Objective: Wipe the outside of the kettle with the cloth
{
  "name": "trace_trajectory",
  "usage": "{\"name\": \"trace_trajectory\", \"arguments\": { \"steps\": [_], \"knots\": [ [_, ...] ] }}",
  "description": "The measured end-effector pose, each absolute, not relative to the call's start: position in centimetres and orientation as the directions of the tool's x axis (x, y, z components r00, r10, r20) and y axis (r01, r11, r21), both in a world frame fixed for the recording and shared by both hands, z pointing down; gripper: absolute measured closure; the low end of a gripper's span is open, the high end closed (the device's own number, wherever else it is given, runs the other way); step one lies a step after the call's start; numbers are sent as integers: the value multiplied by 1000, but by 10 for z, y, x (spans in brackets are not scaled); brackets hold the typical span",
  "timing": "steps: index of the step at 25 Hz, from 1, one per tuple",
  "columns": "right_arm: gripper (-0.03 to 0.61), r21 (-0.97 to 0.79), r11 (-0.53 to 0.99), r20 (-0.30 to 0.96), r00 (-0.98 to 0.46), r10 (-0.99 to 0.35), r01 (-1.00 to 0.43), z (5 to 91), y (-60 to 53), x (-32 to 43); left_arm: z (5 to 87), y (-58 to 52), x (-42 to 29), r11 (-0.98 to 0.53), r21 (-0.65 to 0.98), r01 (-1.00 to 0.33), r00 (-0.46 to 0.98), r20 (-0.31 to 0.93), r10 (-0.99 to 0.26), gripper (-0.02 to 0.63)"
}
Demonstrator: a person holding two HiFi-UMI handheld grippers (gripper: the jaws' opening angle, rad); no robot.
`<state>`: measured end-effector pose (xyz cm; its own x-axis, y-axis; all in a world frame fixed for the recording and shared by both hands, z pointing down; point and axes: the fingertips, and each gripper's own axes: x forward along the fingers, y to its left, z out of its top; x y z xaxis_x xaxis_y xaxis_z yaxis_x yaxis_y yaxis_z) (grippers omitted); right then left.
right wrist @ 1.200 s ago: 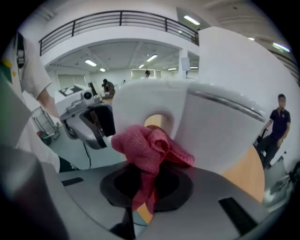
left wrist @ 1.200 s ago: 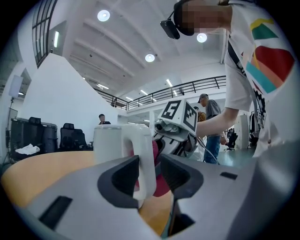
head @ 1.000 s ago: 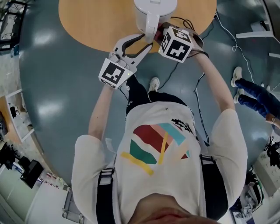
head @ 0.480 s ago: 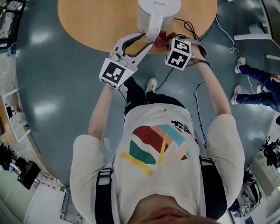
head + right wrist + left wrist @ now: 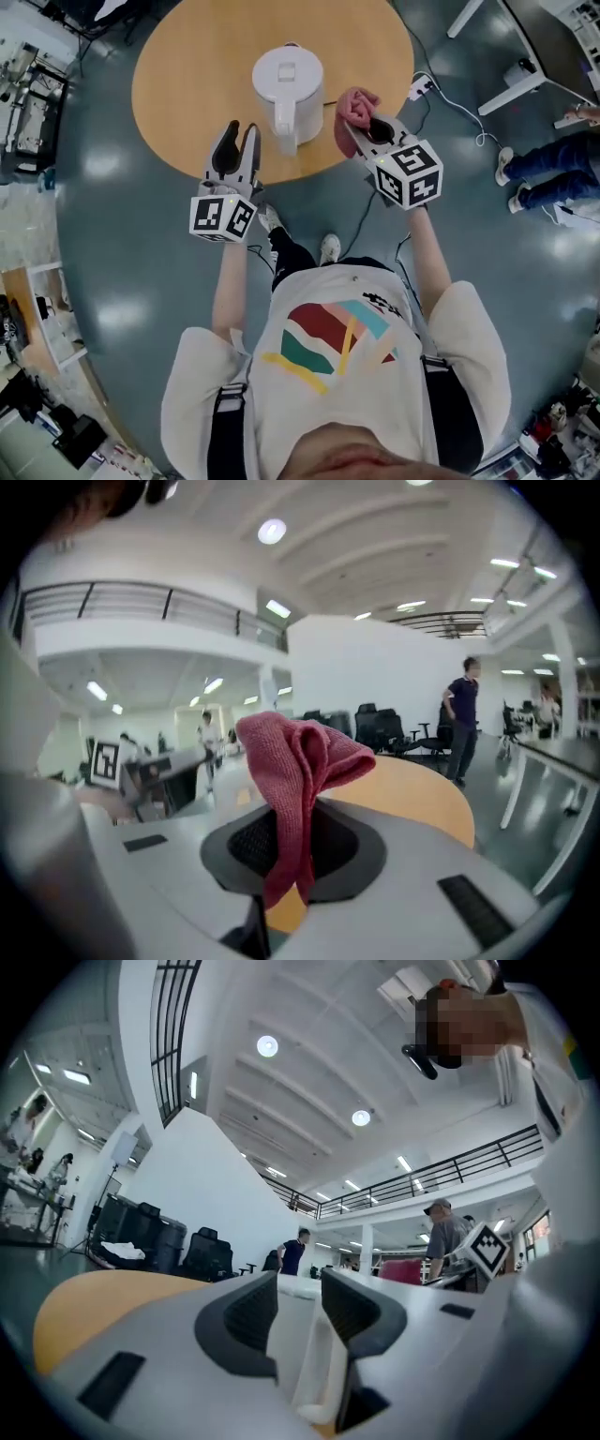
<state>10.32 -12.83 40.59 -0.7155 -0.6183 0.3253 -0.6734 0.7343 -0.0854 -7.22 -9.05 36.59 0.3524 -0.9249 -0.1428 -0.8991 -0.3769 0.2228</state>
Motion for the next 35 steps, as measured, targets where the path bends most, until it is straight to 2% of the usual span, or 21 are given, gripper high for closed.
{"name": "trace_trajectory", "arguments": {
  "steps": [2,5,8,17,35],
  "knots": [
    [531,-208,679,164,-710,-685,-704,371,-126,116,349,-87,-68,-356,217,-909,328,-158,-932,425],
    [531,-288,637,80,-680,-728,-715,351,-112,132,333,-74,-51,-343,164,-925,322,-145,-936,425],
    [531,-250,637,96,-673,-733,-729,353,-108,134,324,-73,-36,-337,113,-935,322,-134,-937,425],
    [532,-62,683,125,-685,-718,-728,354,-88,118,322,-66,-27,-335,108,-936,321,-130,-938,425],
    [532,-44,684,140,-683,-717,-728,360,-92,119,323,-73,-23,-348,103,-932,336,-120,-934,425]
  ]
}}
